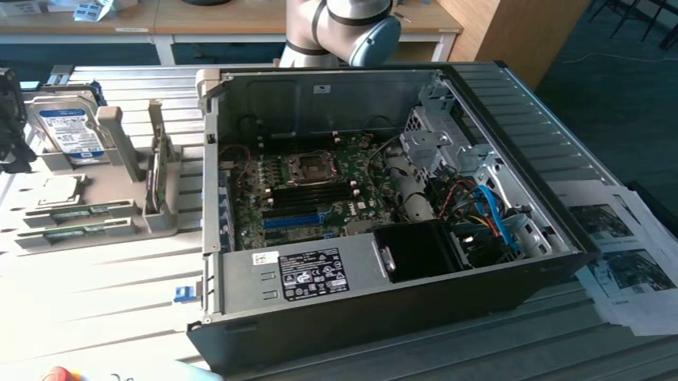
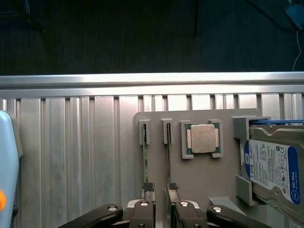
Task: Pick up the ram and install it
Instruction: 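Pick up the ram and move it above insertion slot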
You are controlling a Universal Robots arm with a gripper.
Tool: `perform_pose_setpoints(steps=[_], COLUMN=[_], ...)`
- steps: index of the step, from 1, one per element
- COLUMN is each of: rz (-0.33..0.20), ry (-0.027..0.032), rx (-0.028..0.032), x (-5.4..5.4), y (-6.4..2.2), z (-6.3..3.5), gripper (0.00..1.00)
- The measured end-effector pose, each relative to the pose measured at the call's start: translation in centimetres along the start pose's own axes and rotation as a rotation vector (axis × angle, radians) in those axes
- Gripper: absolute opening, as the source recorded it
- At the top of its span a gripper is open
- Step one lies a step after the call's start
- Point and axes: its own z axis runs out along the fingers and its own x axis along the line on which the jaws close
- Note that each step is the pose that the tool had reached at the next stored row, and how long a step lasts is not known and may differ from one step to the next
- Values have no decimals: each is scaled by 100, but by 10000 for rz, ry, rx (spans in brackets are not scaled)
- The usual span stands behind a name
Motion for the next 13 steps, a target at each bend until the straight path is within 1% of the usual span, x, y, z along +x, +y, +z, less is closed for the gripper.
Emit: perform_pose_setpoints(steps=[13], rz=[0], ry=[0], rx=[2], x=[5], y=[-8], z=[229], gripper=[24])
